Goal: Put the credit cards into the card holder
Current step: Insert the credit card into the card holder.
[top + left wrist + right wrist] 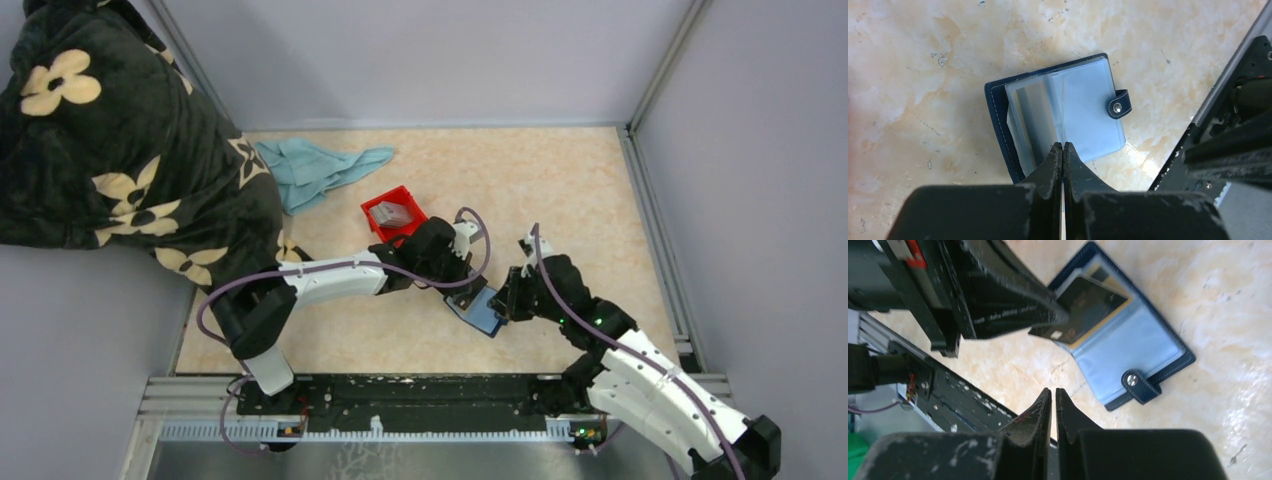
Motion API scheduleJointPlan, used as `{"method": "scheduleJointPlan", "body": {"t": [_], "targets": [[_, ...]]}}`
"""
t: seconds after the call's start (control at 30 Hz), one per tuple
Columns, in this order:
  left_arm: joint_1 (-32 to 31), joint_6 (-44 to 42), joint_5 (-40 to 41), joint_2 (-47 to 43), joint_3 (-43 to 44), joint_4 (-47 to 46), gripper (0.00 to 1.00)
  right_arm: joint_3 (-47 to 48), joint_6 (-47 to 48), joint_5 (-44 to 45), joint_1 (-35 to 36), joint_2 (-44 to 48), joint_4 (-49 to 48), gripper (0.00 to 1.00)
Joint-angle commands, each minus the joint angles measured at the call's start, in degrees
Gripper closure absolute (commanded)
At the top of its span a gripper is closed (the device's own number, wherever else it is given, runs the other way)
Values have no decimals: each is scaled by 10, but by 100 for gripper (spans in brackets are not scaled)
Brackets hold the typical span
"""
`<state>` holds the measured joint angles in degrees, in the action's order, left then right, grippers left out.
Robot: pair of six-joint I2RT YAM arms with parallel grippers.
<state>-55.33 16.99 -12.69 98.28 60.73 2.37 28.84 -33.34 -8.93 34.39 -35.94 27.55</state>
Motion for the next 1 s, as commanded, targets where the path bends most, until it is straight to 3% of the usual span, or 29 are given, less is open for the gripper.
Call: {"method": "scheduleJointPlan", "body": {"t": [0.0, 0.27, 0.7, 0.97], "targets": [[-5, -11, 39, 10, 25, 34, 100, -12, -49, 75, 71, -21, -14, 96], [-5, -13, 47, 26, 29, 45, 100, -73, -126, 121, 167, -78, -82, 100], [-5, -14, 42, 44, 26, 39, 100, -110, -150, 108, 179, -201, -210, 100], [-4, -14, 39, 50, 26, 41, 100, -93, -151, 154, 182, -222, -189, 100]]}}
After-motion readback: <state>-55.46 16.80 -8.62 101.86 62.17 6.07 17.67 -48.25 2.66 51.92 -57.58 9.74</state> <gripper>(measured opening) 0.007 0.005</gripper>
